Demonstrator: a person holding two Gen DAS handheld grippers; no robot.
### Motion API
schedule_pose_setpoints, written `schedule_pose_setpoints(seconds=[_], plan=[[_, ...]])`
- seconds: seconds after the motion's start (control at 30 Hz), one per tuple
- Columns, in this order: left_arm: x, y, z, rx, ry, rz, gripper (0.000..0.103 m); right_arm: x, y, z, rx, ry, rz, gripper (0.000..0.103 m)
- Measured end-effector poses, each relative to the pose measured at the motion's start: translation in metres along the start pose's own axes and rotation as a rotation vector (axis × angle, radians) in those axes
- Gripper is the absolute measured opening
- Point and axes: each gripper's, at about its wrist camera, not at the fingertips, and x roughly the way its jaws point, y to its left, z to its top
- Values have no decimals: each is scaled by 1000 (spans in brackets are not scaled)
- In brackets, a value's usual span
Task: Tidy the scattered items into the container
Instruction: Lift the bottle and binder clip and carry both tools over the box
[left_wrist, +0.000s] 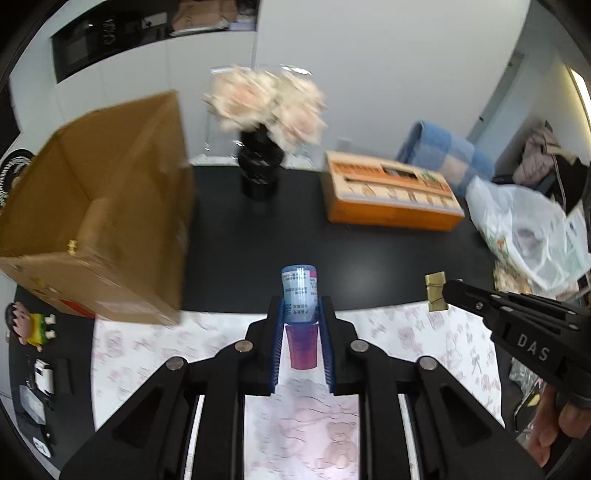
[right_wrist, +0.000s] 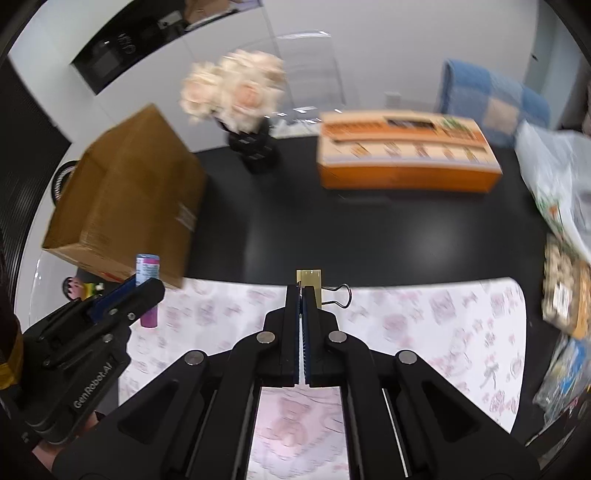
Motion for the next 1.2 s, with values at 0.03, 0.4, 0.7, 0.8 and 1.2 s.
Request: schedule_pose_setpoints(seconds=[0.03,0.4,0.7,0.8,1.2], plan=[[-6,10,5,-10,-11,3,18,-2,12,6,-13,-5,4,1],[-66,121,61,-132,-141,24,18,-8,154,62,-178,-44,51,1],[-73,200,87,-193,-176,89,18,12,263,85,-294,-33,84,2],[-70,219,90,-215,-172,83,18,21,283,90,-318,-25,82,2],[-66,280,92,-297,-159,71,18,53,310,101,-313,9,83,1]])
